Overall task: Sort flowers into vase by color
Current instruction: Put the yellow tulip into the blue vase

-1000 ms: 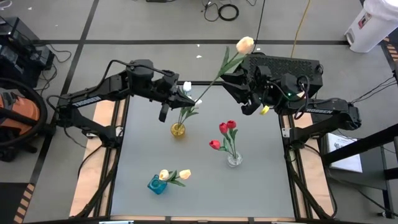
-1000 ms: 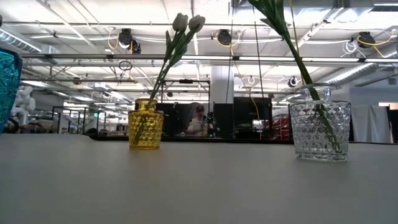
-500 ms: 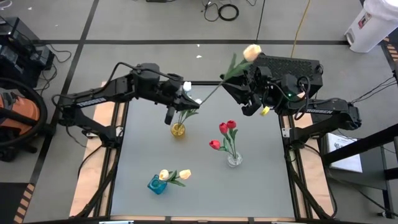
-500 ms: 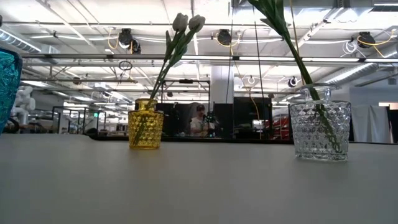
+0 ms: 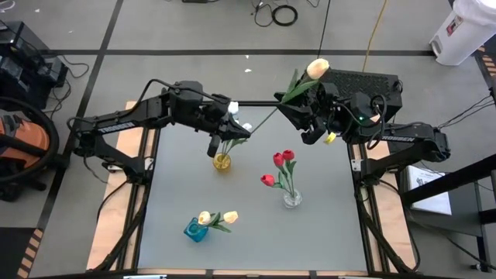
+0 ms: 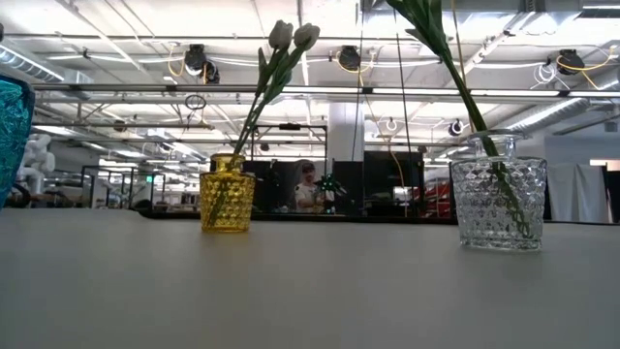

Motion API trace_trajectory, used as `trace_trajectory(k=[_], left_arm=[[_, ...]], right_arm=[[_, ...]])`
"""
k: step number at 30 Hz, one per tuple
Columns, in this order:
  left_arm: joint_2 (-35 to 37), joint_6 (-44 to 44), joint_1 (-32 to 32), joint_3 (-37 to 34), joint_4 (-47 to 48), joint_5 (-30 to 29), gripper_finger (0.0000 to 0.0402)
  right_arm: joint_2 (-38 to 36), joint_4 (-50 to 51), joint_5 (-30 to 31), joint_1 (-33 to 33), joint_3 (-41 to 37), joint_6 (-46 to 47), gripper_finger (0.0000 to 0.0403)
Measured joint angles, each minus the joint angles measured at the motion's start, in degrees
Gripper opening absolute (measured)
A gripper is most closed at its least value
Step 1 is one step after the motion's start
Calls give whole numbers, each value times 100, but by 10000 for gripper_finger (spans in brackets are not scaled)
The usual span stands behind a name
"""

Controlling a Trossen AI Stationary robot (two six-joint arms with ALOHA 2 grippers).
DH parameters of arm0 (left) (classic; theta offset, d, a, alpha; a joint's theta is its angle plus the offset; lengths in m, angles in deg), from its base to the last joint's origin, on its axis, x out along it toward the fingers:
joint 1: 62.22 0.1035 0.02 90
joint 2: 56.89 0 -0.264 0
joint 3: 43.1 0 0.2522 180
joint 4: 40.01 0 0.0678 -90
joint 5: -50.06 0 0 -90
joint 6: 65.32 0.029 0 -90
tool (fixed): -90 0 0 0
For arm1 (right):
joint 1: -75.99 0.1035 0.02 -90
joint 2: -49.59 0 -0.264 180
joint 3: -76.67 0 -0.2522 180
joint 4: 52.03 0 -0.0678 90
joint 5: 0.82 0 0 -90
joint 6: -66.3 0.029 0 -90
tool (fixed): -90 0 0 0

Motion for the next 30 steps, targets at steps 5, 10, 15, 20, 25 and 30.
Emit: trace_trajectory(k=[5, 10, 15, 20, 25, 30], left_arm=[[0, 0, 0, 0, 3, 1, 0], [0, 2, 0, 0, 5, 2, 0], [0, 0, 0, 0, 5, 2, 0], [0, 0, 0, 0, 3, 4, 0], [0, -1, 0, 0, 13, 7, 0], [0, -2, 0, 0, 11, 16, 0]], right_arm=[[0, -2, -24, 0, 0, -10, 174], [0, 0, -150, 0, 0, -1, 124], [0, 0, -151, 0, 0, -47, 47], [0, 4, -178, -2, 0, -104, 9], [-2, 0, -413, -2, 2, -77, 3], [-2, 2, -407, -2, 2, -64, 2]])
